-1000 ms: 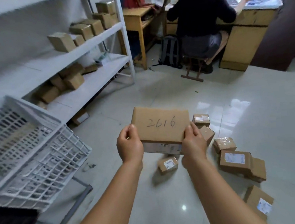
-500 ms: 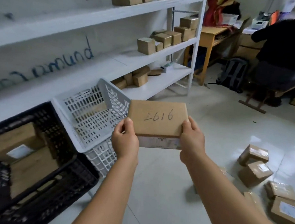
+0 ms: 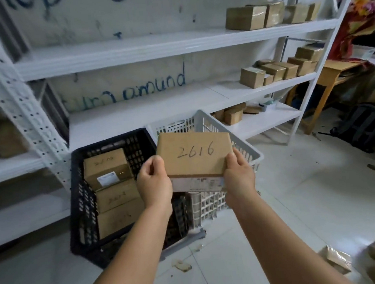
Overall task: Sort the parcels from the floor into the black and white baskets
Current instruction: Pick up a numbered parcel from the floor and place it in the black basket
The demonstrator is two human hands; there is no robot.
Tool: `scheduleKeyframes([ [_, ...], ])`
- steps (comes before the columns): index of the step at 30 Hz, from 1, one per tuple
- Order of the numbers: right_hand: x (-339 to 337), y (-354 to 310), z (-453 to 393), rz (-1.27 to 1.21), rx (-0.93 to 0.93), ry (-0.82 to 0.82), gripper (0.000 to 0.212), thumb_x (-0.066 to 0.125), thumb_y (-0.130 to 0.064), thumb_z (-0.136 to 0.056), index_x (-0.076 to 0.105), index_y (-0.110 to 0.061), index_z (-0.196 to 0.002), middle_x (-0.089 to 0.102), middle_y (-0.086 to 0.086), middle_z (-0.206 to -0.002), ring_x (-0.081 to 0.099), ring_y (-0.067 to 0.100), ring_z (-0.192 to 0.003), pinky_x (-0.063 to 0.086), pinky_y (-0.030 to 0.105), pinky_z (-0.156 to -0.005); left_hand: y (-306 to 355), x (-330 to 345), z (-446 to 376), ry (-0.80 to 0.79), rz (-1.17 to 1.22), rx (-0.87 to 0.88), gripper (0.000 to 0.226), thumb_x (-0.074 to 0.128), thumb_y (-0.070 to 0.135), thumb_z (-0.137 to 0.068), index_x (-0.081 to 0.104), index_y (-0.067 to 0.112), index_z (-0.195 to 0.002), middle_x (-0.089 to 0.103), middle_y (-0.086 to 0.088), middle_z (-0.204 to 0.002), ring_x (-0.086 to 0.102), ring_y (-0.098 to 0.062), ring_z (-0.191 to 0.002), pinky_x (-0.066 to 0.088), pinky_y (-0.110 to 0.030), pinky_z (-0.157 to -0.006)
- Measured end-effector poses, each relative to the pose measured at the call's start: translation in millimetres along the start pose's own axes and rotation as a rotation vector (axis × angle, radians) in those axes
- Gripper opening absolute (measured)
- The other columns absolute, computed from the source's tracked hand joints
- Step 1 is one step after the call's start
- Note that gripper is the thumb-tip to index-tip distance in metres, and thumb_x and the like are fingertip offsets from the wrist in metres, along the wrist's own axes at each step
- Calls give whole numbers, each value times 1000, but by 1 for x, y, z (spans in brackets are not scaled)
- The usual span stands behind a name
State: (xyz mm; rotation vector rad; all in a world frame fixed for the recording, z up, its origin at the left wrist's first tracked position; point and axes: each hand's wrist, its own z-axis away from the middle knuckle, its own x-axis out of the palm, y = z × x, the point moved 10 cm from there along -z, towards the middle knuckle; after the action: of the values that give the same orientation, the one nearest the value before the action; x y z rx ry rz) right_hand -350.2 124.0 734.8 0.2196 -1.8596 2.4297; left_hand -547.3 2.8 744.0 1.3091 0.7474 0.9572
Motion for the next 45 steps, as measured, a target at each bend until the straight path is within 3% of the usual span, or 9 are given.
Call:
scheduleKeyframes([
  [12, 144, 60, 26, 86, 82, -186, 31, 44, -31, -101, 62, -30, -126, 65, 0, -117, 62, 23, -105, 55, 49, -88, -2, -133, -67, 183, -165, -19, 32, 41, 36, -100, 57, 21, -123, 54, 9, -89, 48, -6, -73, 38, -27, -67],
  [16, 180, 79, 18, 171, 117, -275, 25, 43, -30, -100, 66, -40, -104, 66, 1, -111, 64, 27, -100, 57, 53, -82, -12, -150, -87, 168, -235, -32, 39, 46, 35, -98, 50, 21, -134, 57, 7, -109, 52, -11, -87, 39, -28, -78],
  [19, 205, 98, 2, 245, 141, -332, 29, 43, -25, -99, 62, -24, -122, 65, 5, -113, 66, 28, -95, 60, 47, -76, -25, -158, -109, 151, -317, -60, 51, 53, 36, -94, 42, 21, -142, 53, 2, -126, 52, -17, -106, 42, -30, -85],
  [21, 222, 112, -8, 305, 157, -388, 25, 44, -20, -98, 64, -19, -112, 66, 8, -105, 67, 30, -91, 61, 42, -69, -36, -164, -127, 165, -393, -85, 57, 55, 40, -92, 41, 22, -143, 50, -3, -134, 53, -21, -114, 45, -33, -92],
  [25, 250, 146, -36, 393, 202, -443, 22, 47, -13, -94, 63, -26, -100, 67, 4, -104, 67, 27, -92, 60, 46, -77, -63, -164, -163, 141, -578, -158, 68, 59, 43, -88, 31, 24, -147, 46, -2, -136, 51, -23, -119, 46, -34, -94],
  [29, 269, 190, -68, 459, 281, -452, 32, 47, -12, -92, 61, -23, -118, 64, 3, -112, 64, 25, -97, 58, 47, -83, -90, -157, -194, 111, -758, -235, 71, 63, 49, -80, 36, 23, -140, 48, -3, -132, 45, -27, -122, 45, -41, -98],
  [33, 284, 233, -97, 511, 379, -443, 47, 46, -12, -93, 49, -26, -138, 59, 4, -129, 61, 27, -108, 55, 48, -89, -108, -149, -223, 98, -863, -270, 59, 67, 40, -83, 43, 18, -132, 46, -7, -131, 46, -24, -119, 46, -35, -95],
  [38, 306, 255, -117, 518, 421, -446, 54, 47, -8, -97, 38, -25, -147, 55, 3, -135, 57, 26, -116, 51, 47, -96, -122, -139, -254, 42, -961, -235, 75, 59, 35, -92, 13, 33, -151, 35, -8, -140, 51, -22, -115, 47, -28, -78],
  [45, 321, 285, -129, 590, 413, -420, 47, 43, -16, -100, 41, -27, -146, 51, 7, -138, 58, 28, -113, 53, 44, -94, -156, -133, -274, -139, -1219, -264, 67, 51, 41, -94, 17, 32, -150, 24, -11, -145, 26, -28, -132, 33, -42, -108],
])
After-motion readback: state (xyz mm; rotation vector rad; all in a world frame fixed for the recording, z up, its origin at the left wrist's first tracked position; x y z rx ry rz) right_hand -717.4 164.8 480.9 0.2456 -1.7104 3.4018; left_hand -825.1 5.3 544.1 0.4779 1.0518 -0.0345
